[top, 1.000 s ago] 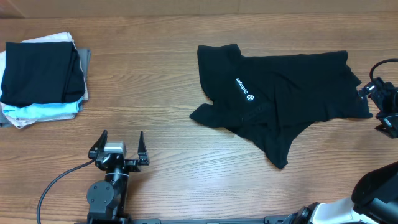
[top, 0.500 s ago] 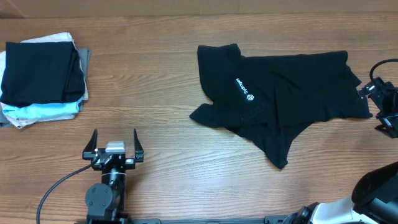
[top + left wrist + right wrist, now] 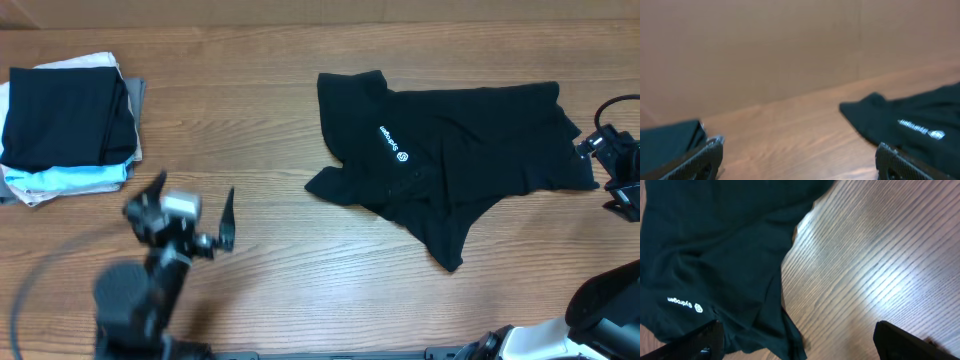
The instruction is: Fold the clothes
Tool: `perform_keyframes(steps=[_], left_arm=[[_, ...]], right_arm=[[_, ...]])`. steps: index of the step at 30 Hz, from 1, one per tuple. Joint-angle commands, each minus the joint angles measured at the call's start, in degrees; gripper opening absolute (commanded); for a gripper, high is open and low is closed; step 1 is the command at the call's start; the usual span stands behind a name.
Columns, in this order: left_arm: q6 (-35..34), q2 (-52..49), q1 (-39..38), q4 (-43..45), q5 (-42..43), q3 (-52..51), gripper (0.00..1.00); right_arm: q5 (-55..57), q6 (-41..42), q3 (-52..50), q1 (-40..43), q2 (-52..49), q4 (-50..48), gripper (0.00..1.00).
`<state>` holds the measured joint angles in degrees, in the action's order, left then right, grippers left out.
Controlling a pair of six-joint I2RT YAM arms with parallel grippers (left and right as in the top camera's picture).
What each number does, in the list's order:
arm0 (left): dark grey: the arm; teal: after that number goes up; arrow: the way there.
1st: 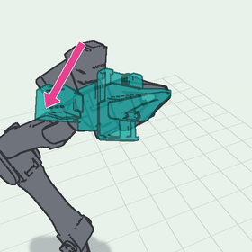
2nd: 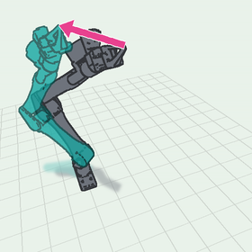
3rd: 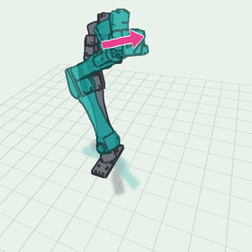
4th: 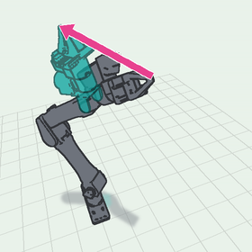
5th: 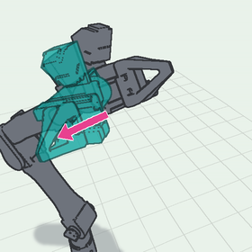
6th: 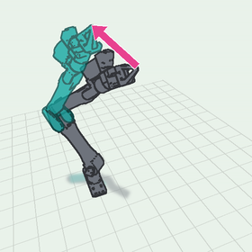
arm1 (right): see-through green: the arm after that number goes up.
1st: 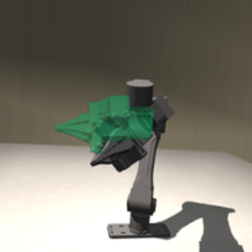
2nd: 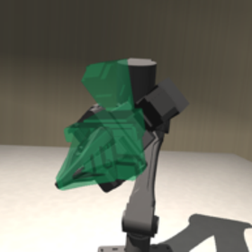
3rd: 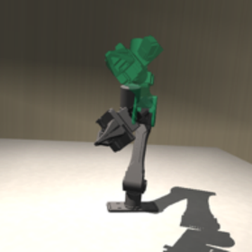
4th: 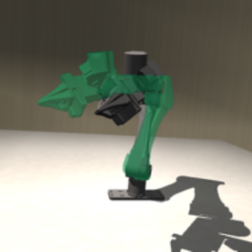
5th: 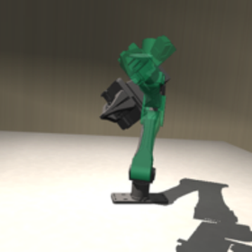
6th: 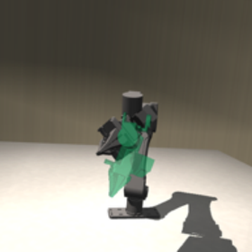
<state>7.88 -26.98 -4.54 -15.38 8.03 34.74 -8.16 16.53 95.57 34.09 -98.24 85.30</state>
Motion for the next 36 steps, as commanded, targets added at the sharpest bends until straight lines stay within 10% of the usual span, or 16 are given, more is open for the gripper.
perform_keyframes(steps=[1,15,25,32,36], left_arm=[[-0.79,-16.13,-0.57,-6.84,5.99,16.76,1.00],[1.33,-82.09,-13.33,-47.87,-2.08,95.19,1.00],[0.94,-100.72,-19.34,-41.48,0.59,100.74,1.00],[-2.60,-111.01,-19.47,-37.83,0.26,100.74,0.22],[-7.61,-115.32,-19.45,-38.16,-2.62,100.74,0.14]], right_arm=[[0.00,0.20,0.90,0.07,1.09,-0.20,1.00],[0.00,0.20,0.90,0.07,1.09,-0.20,1.00],[0.00,0.20,0.90,0.07,1.09,-0.20,1.00],[0.00,0.20,0.90,0.07,1.09,-0.20,1.00],[0.00,0.20,0.90,0.07,1.09,-0.20,1.00]])
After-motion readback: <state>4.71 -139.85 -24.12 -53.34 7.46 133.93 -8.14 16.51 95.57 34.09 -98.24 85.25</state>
